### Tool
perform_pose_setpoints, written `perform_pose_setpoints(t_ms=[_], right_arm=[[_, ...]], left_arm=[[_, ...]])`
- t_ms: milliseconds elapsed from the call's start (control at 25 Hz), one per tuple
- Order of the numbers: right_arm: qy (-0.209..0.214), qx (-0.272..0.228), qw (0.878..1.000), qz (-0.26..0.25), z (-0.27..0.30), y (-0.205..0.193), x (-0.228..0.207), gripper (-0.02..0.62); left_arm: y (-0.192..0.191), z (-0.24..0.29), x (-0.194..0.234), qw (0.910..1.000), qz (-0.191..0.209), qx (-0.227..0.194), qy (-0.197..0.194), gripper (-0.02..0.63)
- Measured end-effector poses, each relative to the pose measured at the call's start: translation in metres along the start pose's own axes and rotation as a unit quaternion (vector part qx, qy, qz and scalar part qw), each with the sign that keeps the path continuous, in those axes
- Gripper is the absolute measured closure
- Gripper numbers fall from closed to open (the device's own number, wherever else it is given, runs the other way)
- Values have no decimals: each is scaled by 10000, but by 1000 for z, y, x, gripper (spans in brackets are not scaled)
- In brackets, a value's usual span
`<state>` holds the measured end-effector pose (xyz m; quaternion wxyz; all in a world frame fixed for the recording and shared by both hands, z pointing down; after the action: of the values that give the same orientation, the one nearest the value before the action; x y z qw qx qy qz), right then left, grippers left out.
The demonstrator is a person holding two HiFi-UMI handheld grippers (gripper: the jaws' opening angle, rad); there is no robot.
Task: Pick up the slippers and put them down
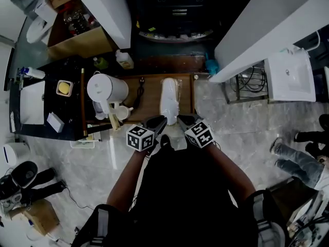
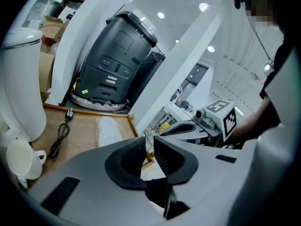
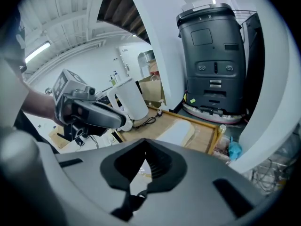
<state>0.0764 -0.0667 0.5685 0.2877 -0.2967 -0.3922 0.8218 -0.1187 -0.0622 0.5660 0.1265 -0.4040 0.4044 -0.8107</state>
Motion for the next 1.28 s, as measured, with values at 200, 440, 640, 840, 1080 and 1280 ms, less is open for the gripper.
perform_pose_setpoints(t_ms=[200, 440, 640, 840, 1080, 1280], right_arm=[[-74, -241, 9997, 20, -9, 3, 19, 586], [-122, -492, 9987, 49, -24, 5, 37, 588], [-111, -616, 9980, 60, -39, 6, 52, 588], [-146, -774, 9969, 48, -49, 7, 65, 588], [-215, -913, 9956, 64, -54, 6, 80, 588], [-263, -915, 9954, 35, -53, 3, 87, 588]], left_arm=[[4, -20, -7, 9997, 149, -118, -131, 569], [7, -41, -16, 9987, 376, -171, -285, 588], [6, -55, -29, 9976, 520, -167, -433, 594], [0, -60, -36, 9964, 597, -64, -596, 594], [-4, -64, -39, 9947, 696, 46, -752, 594], [-2, -68, -39, 9935, 779, 41, -833, 594]])
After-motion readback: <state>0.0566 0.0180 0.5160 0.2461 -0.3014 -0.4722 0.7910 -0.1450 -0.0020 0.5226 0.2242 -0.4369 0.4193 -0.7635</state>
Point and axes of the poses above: the fingertips, and each gripper's own axes: z forward along the fingers, x to its left, y out of its top, the point moved 10 cm from there along -z, backward along the fingers, and after that the axes turned 11 degrees about -x, right-handed, at the moved point
